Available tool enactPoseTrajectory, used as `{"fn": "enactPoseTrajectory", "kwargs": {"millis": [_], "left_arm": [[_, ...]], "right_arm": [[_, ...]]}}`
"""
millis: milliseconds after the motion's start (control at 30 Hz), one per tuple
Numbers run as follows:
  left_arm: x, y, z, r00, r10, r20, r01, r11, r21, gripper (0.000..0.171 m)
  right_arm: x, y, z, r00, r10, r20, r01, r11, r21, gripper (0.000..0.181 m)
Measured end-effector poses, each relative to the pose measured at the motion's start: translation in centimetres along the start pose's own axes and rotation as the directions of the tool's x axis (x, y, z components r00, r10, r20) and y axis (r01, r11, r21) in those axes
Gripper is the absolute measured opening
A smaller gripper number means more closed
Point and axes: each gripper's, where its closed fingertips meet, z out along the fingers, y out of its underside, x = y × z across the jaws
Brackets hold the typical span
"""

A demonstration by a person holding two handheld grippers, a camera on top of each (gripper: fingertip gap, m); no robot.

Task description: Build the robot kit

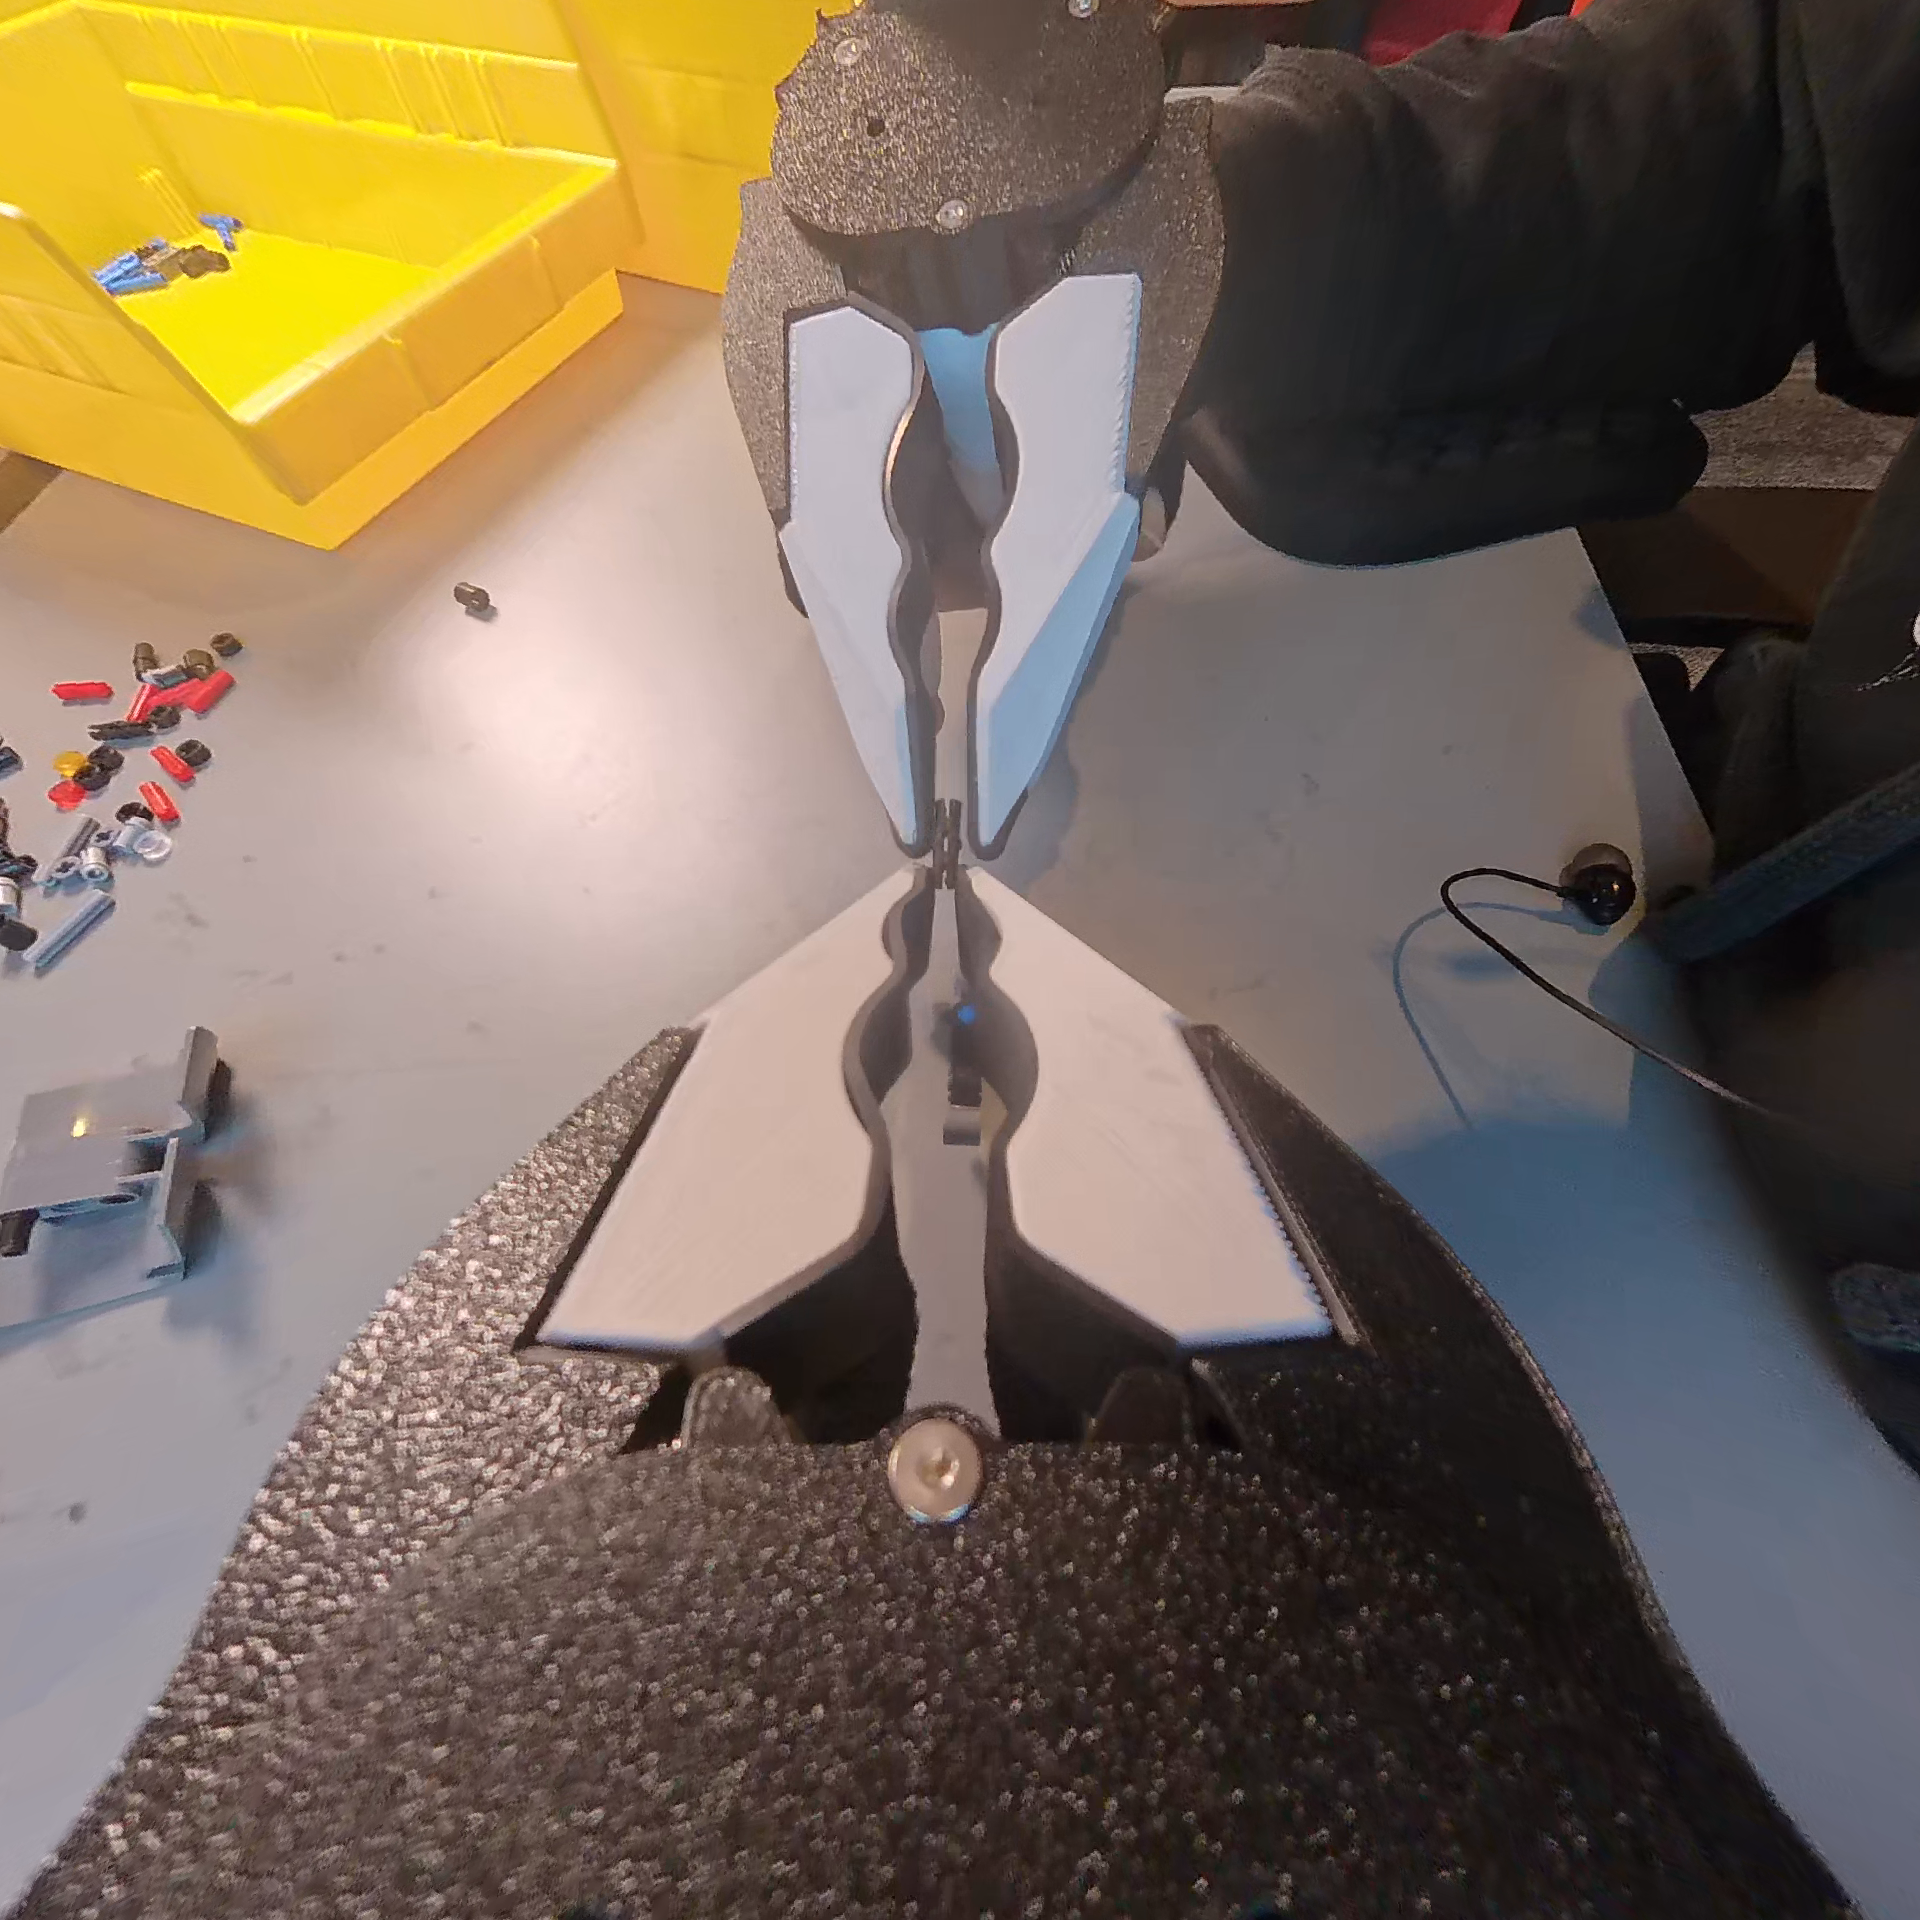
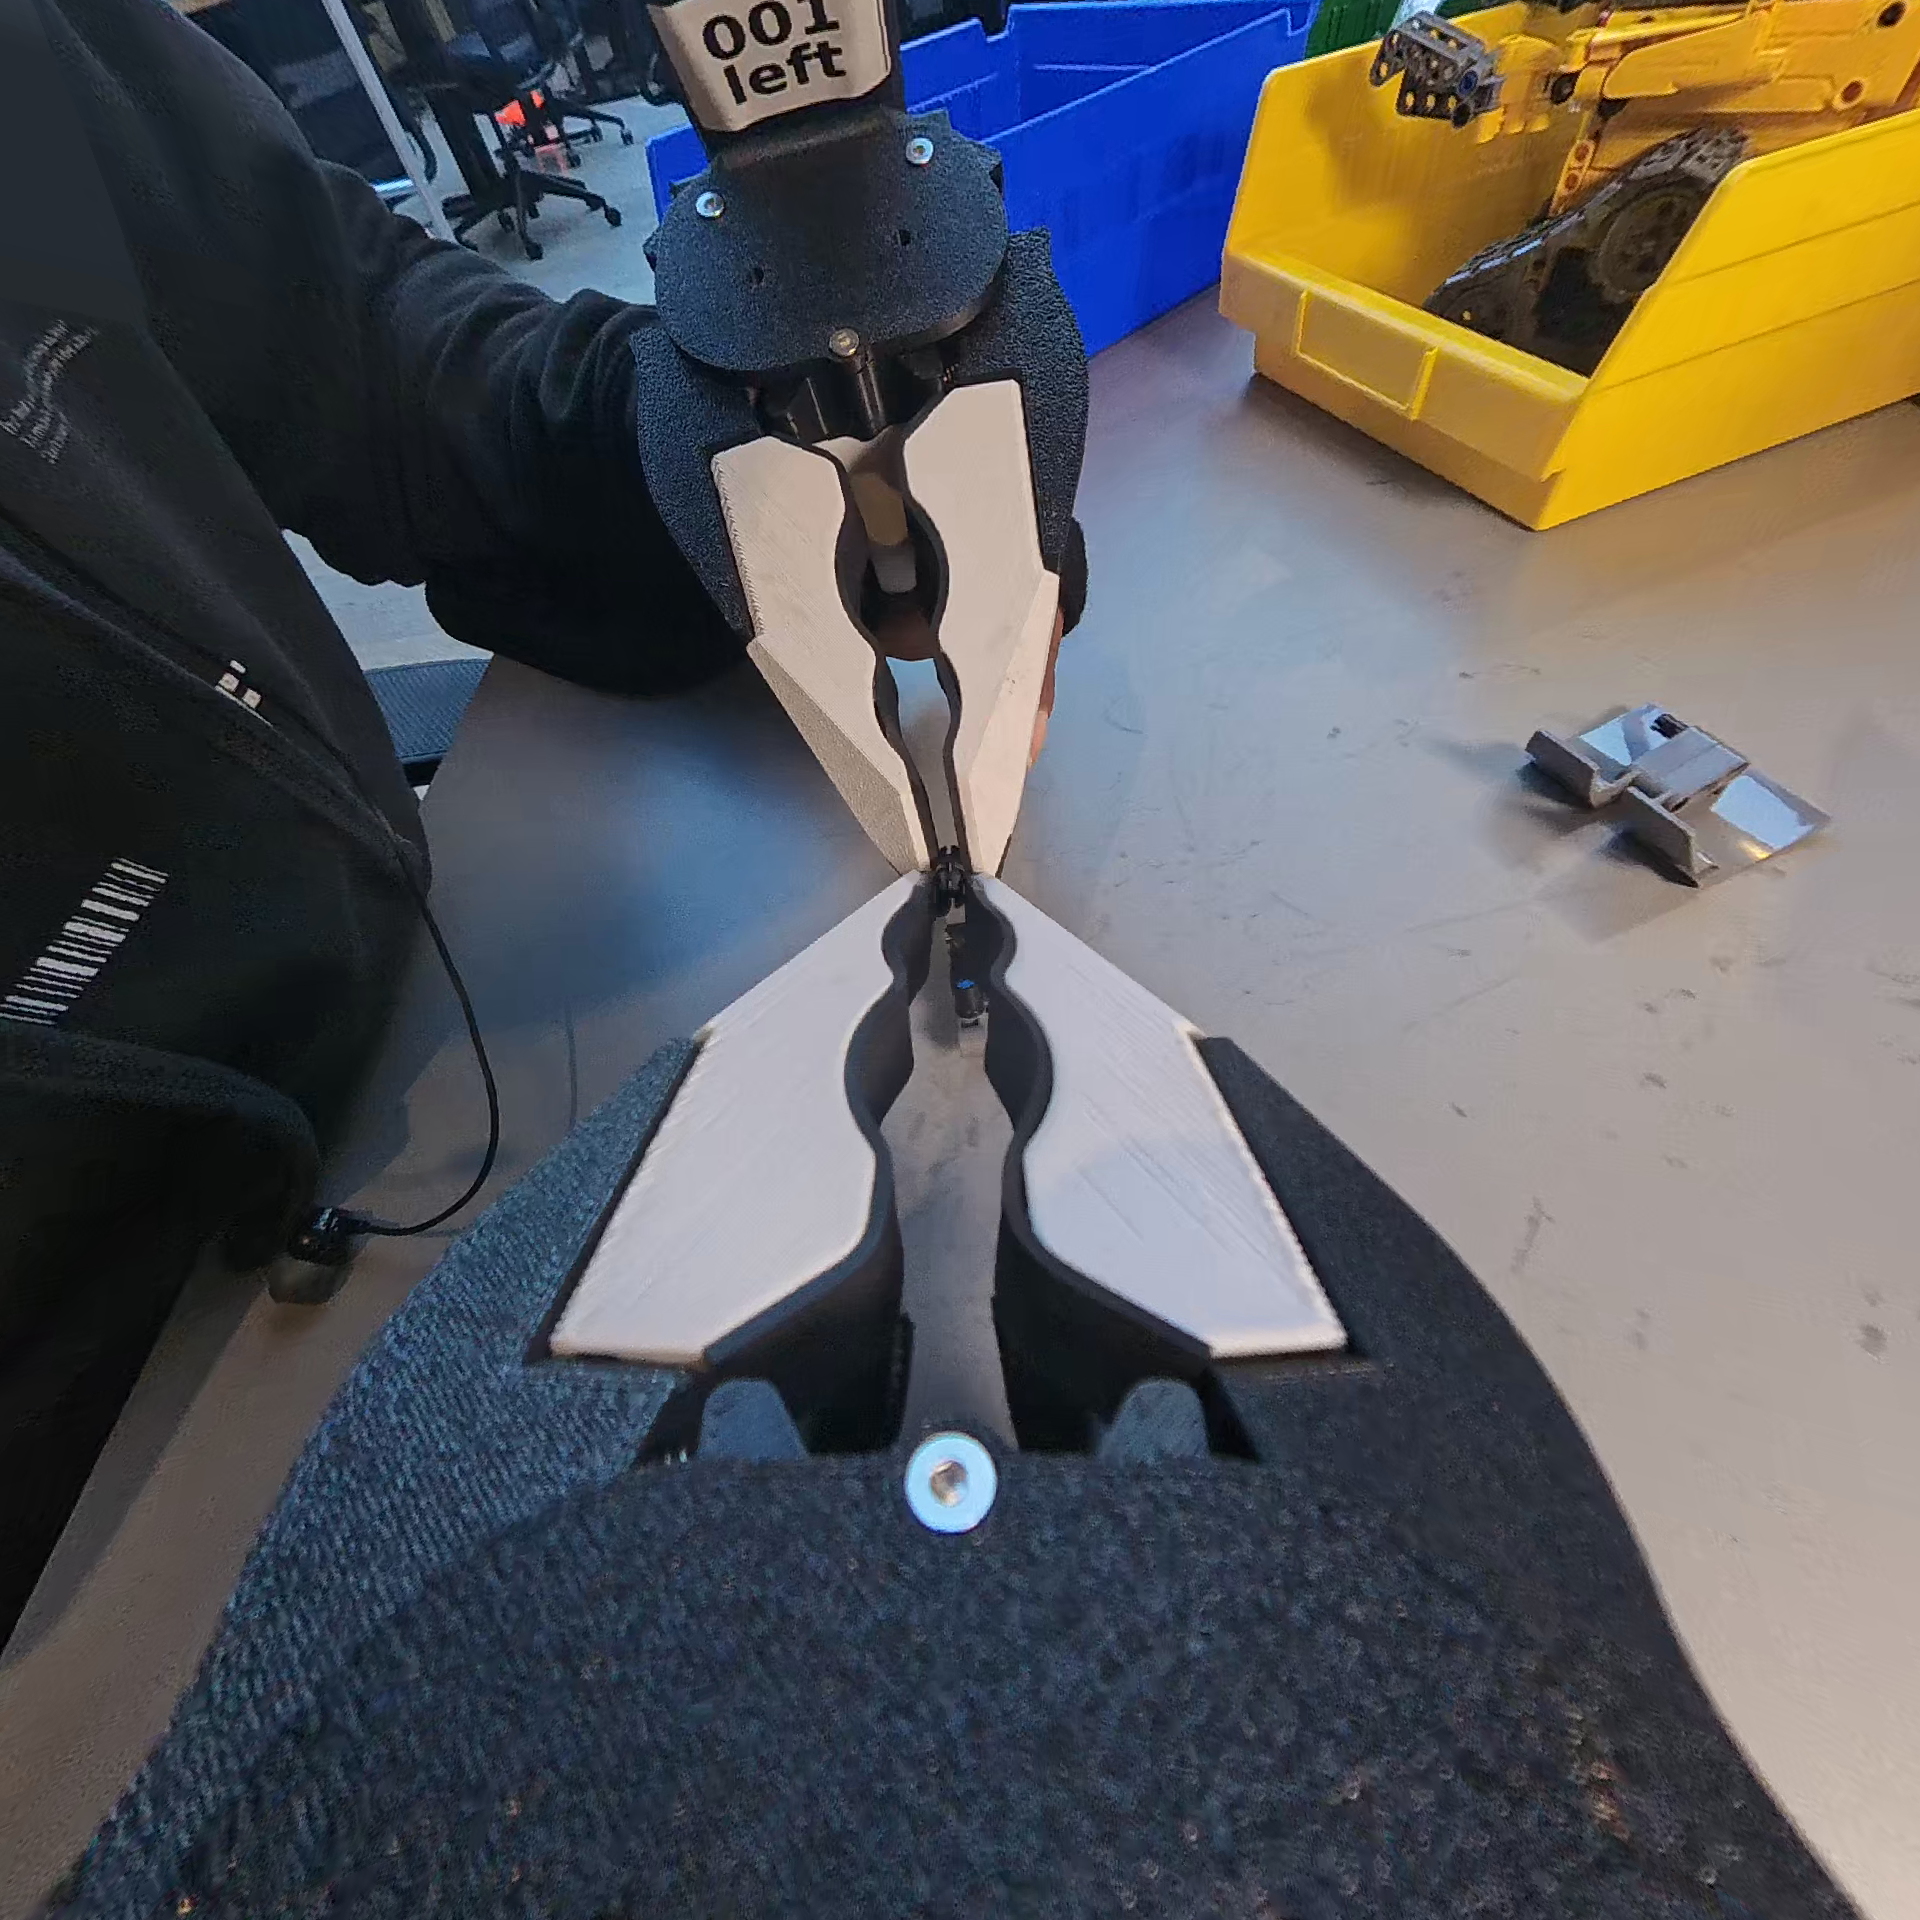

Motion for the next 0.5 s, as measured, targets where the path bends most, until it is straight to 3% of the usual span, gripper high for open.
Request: {"fn": "enactPoseTrajectory", "kwargs": {"millis": [367,500], "left_arm": [[0.1,0.4,0.2,0.999,-0.042,-0.025,0.041,0.999,-0.014,0.004],[0.1,0.7,0.0,0.994,-0.092,-0.052,0.091,0.996,-0.019,0.022]], "right_arm": [[0.0,0.4,0.2,1.000,-0.001,0.004,0.001,1.000,-0.015,0.004],[0.5,1.0,0.3,1.000,0.010,-0.013,-0.010,0.999,-0.033,0.004]]}}
